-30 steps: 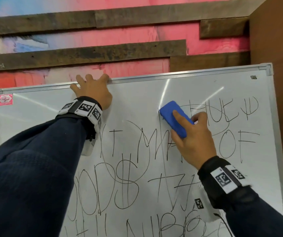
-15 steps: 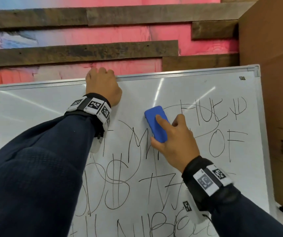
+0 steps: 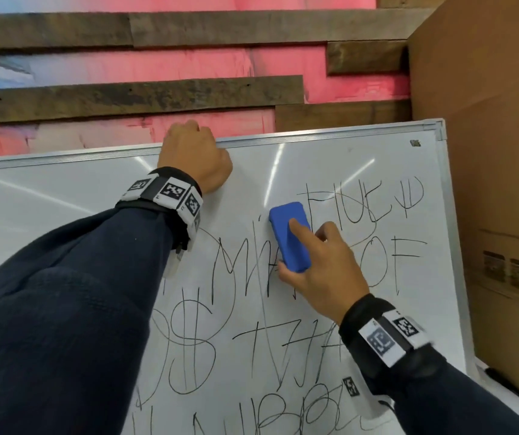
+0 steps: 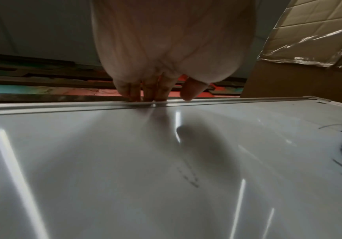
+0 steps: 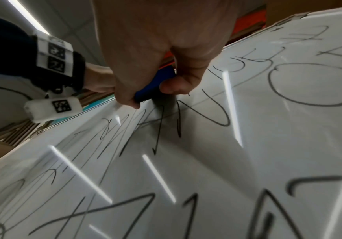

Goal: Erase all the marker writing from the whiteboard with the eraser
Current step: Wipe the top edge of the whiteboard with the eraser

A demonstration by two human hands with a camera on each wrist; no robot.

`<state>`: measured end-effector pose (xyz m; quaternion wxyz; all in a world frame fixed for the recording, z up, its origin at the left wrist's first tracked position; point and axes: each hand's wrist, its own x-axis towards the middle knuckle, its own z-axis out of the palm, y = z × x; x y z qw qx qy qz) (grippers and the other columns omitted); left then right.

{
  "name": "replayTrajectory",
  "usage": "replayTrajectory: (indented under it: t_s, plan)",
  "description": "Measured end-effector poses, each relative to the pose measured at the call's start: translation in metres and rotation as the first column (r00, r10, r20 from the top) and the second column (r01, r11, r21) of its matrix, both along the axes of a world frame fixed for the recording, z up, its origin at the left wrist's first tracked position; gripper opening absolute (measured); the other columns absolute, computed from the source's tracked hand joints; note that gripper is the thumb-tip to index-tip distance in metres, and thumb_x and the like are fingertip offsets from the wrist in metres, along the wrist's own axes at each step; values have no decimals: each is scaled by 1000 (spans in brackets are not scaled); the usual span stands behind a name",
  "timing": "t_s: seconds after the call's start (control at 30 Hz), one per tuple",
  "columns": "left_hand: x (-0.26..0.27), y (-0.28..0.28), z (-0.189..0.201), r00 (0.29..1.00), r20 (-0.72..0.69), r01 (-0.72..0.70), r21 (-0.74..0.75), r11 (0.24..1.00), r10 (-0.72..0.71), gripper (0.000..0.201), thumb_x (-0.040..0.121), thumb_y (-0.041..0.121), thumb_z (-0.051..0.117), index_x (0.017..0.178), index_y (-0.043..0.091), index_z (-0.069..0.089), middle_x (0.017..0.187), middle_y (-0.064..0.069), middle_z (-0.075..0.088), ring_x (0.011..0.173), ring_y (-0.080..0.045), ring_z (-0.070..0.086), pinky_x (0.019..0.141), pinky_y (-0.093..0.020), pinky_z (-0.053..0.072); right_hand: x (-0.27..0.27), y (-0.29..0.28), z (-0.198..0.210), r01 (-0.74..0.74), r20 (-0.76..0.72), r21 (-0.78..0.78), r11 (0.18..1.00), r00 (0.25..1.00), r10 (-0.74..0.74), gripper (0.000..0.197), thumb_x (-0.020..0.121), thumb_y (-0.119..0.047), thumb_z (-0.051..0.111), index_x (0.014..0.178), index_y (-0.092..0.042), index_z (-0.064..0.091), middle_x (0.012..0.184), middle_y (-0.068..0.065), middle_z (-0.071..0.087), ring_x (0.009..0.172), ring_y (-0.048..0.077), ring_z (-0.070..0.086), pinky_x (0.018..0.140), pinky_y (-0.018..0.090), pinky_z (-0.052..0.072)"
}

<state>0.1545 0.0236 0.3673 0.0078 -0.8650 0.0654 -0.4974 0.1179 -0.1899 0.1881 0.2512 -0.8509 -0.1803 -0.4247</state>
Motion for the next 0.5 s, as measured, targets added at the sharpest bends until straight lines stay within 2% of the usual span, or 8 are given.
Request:
replayTrajectory:
  t_s: [0.03,0.1,0.17,0.23,0.3,0.4,0.47,0.5]
  plan:
    - [2,-3,0,999,-3,36,-32,999,-36,27,91,27,41,89,1,50,100,-25,56,96,-41,52,87,-46,43,1,-3,-4,1,-4,-13,1000,1000,-1,70,82,-53,66,142,-36,37,97,-2,35,70,16,49,66,31,55]
    - [7,-5,-3,998,-16,61,-54,997,-62,38,92,34,40,103,0,53,102,-25,56,98,-40,52,87,-47,43,5,-12,3,10,20,20,1000,1000,-11,66,81,-53,66,139,-35,40,95,-1,38,71,16,49,67,30,52]
    - [11,-7,-10,1000,-15,1,26,1000,0,47,93,45,36,125,14,50,103,-23,54,98,-39,50,90,-47,40,10,-23,21,33,44,105,994,998,-38,63,81,-51,67,136,-33,44,96,1,40,75,18,48,67,28,47]
    - [10,-12,-14,998,4,-56,47,997,56,45,93,52,32,127,26,47,104,-22,51,102,-39,47,94,-49,36,14,-31,35,53,63,161,986,996,-64,61,81,-48,68,135,-31,46,95,3,41,76,20,49,67,26,44]
    - [12,-24,-10,999,22,-46,-21,999,46,48,94,54,31,122,21,52,107,-24,53,104,-41,47,96,-49,34,13,-35,33,50,67,166,985,996,-62,61,82,-47,68,136,-30,45,94,3,41,77,20,48,68,27,45]
    - [17,-43,-4,999,52,5,-32,999,-3,58,96,51,29,111,2,56,106,-25,58,100,-40,51,94,-48,39,8,-39,6,38,67,102,994,997,-45,64,82,-51,67,138,-31,44,92,0,40,73,18,47,67,29,48]
    - [21,-48,-3,997,41,67,-55,996,-64,52,97,46,35,107,-2,55,104,-25,58,98,-40,52,91,-47,41,7,-47,-5,53,47,87,995,997,-57,65,82,-51,66,141,-33,43,92,-1,40,72,17,46,67,30,49]
    - [22,-49,-5,997,40,67,-47,997,-66,49,96,44,37,110,0,53,104,-26,57,98,-40,52,91,-47,41,9,-52,-3,60,45,102,993,997,-65,65,83,-50,66,141,-32,44,92,-1,40,73,17,47,68,31,51]
